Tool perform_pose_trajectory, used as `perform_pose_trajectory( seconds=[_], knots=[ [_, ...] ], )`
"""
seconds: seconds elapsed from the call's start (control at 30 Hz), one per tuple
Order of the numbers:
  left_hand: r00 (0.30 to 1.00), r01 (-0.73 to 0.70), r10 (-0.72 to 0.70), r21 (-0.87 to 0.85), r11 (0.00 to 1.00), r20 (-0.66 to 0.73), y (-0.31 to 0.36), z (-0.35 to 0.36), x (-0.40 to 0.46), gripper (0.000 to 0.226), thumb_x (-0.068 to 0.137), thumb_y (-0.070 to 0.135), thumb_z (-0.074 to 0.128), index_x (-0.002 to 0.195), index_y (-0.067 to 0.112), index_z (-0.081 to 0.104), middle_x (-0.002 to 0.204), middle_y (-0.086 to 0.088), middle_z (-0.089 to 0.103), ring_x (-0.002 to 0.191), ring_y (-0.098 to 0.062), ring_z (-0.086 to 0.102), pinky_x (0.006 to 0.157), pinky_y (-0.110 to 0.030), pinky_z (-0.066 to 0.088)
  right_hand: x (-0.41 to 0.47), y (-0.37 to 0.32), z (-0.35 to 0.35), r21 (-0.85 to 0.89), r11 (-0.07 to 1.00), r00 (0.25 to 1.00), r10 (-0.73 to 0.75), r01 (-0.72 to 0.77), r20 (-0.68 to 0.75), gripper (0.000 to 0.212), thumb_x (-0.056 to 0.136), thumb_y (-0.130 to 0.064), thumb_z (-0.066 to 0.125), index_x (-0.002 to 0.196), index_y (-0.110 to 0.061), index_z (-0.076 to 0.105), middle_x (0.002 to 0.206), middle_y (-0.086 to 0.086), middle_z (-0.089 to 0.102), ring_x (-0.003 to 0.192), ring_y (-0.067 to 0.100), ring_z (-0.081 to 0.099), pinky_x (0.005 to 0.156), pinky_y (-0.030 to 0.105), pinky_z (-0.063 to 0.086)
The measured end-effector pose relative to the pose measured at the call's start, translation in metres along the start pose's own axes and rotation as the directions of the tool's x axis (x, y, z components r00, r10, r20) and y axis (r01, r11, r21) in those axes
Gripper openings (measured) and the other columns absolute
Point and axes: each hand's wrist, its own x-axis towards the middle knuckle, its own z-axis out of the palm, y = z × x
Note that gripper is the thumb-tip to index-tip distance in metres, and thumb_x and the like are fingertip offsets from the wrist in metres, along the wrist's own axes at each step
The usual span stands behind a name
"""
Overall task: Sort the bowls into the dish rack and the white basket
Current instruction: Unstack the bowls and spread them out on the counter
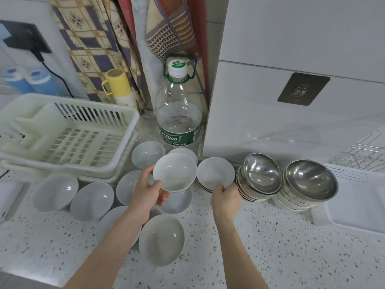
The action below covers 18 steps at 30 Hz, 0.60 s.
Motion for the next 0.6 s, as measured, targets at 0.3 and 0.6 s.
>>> perform_pose_trajectory(
  seconds=[0.3, 0.6],
  knots=[
    [0.999, -0.019, 0.017, -0.058, 0.998, -0.039, -0.004, -0.011, -0.012, 0.047, 0.092, 0.0, 0.044, 0.123, 0.036, 0.045, 0.055, -0.014, 0.067, 0.049, -0.02, 0.056, 0.044, -0.025, 0.042, -0.006, -0.002, -0.009, 0.05, 0.987, 0.987, -0.15, 0.153, -0.055, 0.017, 0.091, -0.005, 0.041, 0.101, -0.004, 0.054, 0.078, 0.005, 0.062, 0.065, 0.022, 0.055, 0.052, 0.027, 0.037],
    [1.0, -0.02, 0.017, -0.136, 0.991, -0.019, -0.021, -0.019, -0.032, 0.05, 0.091, -0.002, 0.044, 0.125, 0.035, 0.045, 0.057, -0.014, 0.066, 0.047, -0.018, 0.055, 0.04, -0.024, 0.043, -0.056, 0.033, -0.051, 0.287, 0.937, 0.978, -0.208, 0.199, -0.001, 0.04, 0.094, -0.011, 0.039, 0.118, -0.041, 0.052, 0.069, -0.001, 0.066, 0.062, 0.009, 0.062, 0.052, 0.024, 0.047]
  ],
)
